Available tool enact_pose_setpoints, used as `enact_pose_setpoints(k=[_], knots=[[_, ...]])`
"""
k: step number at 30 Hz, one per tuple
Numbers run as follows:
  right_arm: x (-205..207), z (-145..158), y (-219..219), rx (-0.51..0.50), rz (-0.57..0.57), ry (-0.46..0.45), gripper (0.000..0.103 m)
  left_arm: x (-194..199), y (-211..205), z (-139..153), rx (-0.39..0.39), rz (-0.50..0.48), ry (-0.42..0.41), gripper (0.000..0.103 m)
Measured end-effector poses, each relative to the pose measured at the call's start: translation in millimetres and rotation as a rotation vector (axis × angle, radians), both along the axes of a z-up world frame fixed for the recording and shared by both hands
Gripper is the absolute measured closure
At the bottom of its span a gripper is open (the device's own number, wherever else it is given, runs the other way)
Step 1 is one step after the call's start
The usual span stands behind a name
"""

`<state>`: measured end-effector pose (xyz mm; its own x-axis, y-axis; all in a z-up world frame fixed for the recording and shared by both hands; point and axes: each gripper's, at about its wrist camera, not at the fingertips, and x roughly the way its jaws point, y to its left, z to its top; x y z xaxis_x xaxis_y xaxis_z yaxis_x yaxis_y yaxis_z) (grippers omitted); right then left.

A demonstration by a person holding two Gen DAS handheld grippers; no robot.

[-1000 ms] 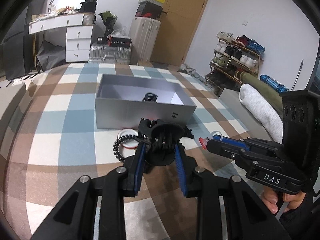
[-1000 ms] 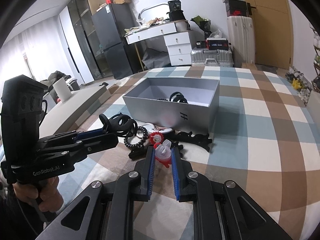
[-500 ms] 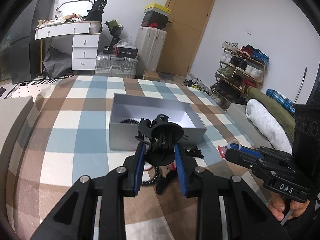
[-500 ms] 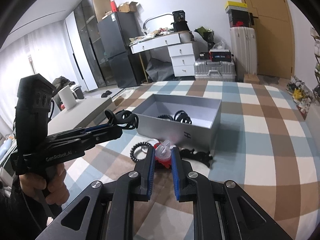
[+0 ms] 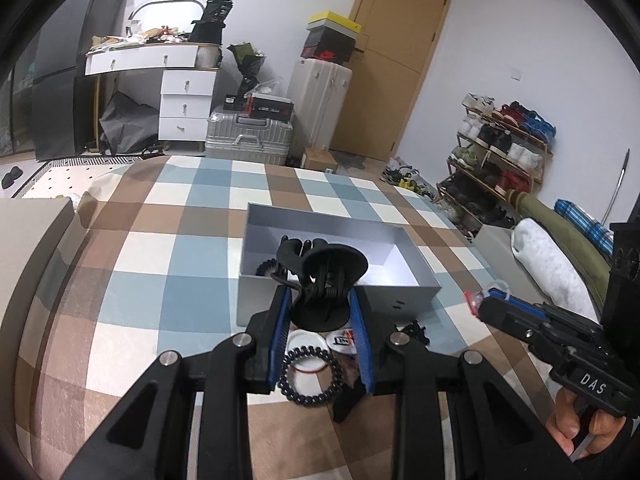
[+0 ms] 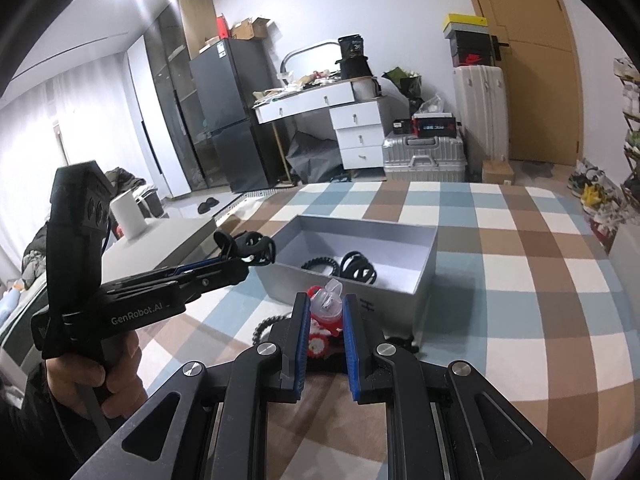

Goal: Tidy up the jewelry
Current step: 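Drop the claw clip into the box with the left tool while the right tool carries the plastic clip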

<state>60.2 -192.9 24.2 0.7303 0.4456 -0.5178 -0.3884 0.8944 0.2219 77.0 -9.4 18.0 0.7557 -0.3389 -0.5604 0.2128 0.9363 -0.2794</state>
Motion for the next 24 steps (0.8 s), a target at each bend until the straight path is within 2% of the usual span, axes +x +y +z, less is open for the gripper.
enact_pose_setpoints(k=[15, 24], knots=[[32, 1, -9, 0.037, -0.119, 0.003, 0.088, 21, 11, 0, -0.012, 0.051, 0.008, 0.079], [45, -7, -8, 0.042, -0.127, 0.033, 0.087, 30, 7, -5, -0.006, 0.041, 0.027, 0.079]])
